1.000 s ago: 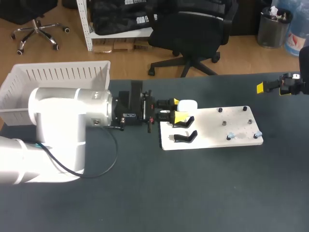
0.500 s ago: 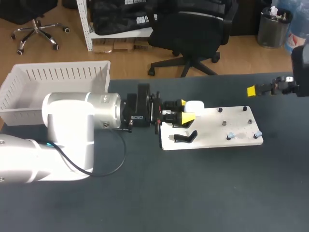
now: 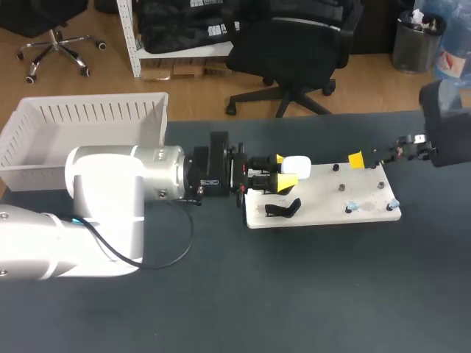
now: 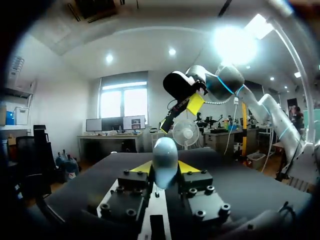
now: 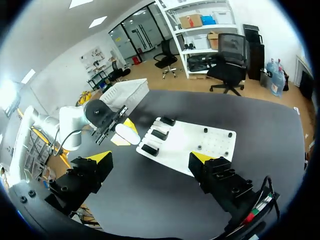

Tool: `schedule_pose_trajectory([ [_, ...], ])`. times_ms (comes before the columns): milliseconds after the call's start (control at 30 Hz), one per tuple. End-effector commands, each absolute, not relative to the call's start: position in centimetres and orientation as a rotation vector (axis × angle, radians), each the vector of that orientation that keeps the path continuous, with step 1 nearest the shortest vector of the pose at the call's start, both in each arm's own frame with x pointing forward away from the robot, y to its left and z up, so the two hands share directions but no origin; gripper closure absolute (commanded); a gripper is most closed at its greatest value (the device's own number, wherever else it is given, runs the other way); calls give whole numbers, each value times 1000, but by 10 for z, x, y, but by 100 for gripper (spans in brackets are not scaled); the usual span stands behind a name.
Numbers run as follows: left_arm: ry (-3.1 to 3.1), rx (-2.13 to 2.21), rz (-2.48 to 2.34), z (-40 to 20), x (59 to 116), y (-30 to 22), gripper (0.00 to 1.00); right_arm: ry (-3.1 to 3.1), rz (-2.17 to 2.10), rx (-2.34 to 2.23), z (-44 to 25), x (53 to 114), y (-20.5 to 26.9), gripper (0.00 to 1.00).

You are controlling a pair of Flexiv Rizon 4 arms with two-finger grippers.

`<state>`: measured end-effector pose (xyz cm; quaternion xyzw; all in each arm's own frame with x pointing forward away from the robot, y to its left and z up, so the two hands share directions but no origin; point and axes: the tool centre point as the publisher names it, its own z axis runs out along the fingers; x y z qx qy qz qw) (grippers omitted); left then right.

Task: Pick up each earbud case from the left stands, insert the matching earbuds, close the lid, and place the case in the box.

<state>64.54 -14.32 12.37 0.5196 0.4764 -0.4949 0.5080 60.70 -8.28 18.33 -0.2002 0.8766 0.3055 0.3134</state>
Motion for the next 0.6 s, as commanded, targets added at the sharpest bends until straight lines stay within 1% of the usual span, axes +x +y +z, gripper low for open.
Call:
schedule_pose_trajectory([
  [33,1159,1251,-1185,124,642,-146,100,2316,820,-571,183,594,-74,0],
  [300,1164,1261,-1184,124,642,-147,100,2346,797,-645,168,586,-49,0],
  [600,1175,1262,-1184,121,641,-144,100,2343,808,-661,162,589,-32,0],
])
